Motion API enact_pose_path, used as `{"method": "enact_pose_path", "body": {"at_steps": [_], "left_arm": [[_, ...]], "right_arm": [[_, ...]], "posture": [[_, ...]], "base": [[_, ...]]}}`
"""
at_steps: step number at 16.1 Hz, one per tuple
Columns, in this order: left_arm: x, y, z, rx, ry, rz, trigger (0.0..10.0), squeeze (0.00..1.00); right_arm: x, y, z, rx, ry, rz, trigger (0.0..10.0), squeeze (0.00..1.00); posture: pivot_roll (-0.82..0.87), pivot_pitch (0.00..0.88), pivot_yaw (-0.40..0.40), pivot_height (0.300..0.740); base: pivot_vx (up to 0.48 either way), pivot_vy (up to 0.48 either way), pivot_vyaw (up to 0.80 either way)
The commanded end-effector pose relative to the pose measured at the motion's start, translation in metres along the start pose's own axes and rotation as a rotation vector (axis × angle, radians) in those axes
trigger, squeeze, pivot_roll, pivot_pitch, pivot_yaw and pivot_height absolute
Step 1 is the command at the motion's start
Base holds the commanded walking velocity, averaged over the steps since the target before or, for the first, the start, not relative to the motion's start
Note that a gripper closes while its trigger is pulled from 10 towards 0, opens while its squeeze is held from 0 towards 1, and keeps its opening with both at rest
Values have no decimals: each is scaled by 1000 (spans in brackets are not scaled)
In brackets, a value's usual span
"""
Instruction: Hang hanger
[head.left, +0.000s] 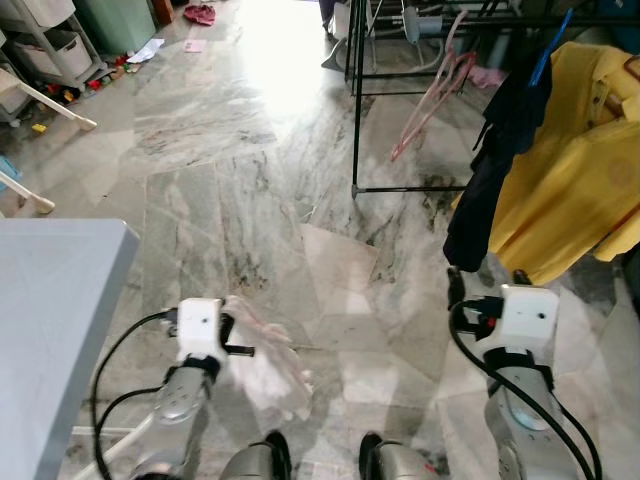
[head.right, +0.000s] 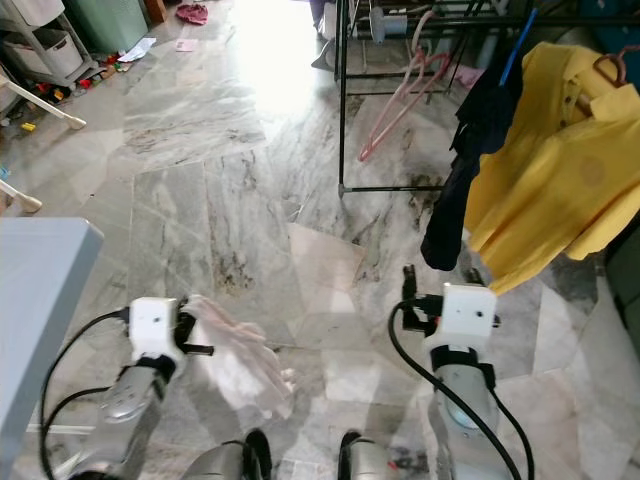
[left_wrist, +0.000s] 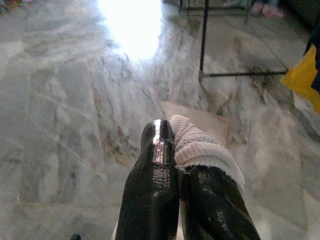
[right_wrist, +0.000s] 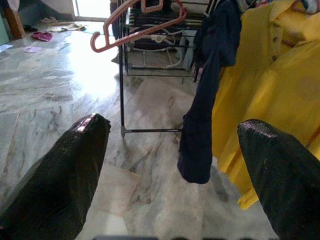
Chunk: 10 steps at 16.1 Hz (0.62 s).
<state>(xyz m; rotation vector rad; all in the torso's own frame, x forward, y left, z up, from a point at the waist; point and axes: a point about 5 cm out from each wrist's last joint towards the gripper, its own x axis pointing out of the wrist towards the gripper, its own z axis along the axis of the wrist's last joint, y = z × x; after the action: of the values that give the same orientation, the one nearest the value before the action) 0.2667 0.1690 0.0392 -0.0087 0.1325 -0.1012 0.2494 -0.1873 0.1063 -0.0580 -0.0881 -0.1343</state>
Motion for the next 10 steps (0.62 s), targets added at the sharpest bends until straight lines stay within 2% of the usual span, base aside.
{"method": "enact_pose_path", "body": {"at_steps": [1,4,5,7,8,10], "left_arm": [[-2,2,17,23,-71,-10,10000,0],[4,-4,31,-8,-120,-28,10000,0],[8,-11,36,-51,-133,-45,10000,0],[8,-19,42,-71,-144,-87,10000,0],[8,-21,43,-75,-146,-107,10000,0],[10,-23,44,-78,-142,-134,10000,0]], "right_arm": [[-2,-1,8,-4,-23,10,10000,0],[2,1,13,-21,-40,29,10000,0],[4,2,13,-25,-36,29,10000,0],[6,3,15,-28,-36,34,10000,0],[7,4,16,-32,-39,38,10000,0],[10,5,17,-32,-44,42,10000,0]], "posture": [[-108,161,9,740],[-102,163,7,740],[-102,162,8,740],[-105,159,12,740],[-105,156,15,740],[-106,152,23,740]], "base": [[0,0,0],[0,0,0],[0,0,0],[0,0,0],[292,0,0],[332,0,-756]]}}
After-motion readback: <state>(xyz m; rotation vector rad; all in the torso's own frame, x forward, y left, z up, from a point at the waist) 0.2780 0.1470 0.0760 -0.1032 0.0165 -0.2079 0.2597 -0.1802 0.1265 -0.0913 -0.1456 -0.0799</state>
